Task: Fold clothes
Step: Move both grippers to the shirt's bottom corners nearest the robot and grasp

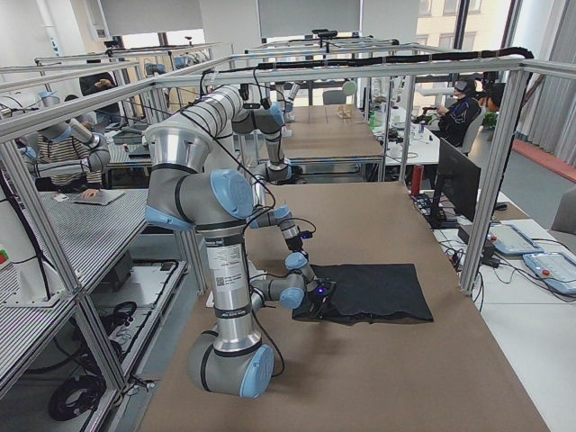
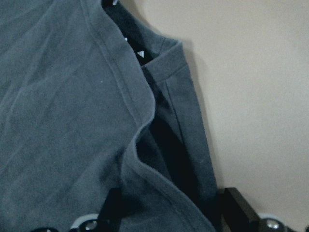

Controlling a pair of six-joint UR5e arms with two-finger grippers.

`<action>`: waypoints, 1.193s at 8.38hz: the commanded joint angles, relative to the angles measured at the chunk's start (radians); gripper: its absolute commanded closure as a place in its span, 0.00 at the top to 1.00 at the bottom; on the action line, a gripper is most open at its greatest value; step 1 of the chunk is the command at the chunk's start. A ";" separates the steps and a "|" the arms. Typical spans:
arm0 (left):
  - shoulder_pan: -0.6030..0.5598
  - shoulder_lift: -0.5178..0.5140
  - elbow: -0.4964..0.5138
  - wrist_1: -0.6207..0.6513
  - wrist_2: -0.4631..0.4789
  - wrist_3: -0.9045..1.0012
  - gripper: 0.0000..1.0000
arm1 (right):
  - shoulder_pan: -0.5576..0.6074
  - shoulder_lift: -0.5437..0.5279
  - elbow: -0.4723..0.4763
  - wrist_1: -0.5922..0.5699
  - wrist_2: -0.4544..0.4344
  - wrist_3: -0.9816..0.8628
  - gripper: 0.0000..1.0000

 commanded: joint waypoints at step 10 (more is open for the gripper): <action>-0.008 -0.013 -0.024 0.002 0.008 0.028 0.00 | -0.074 -0.035 0.076 0.009 -0.081 0.024 0.00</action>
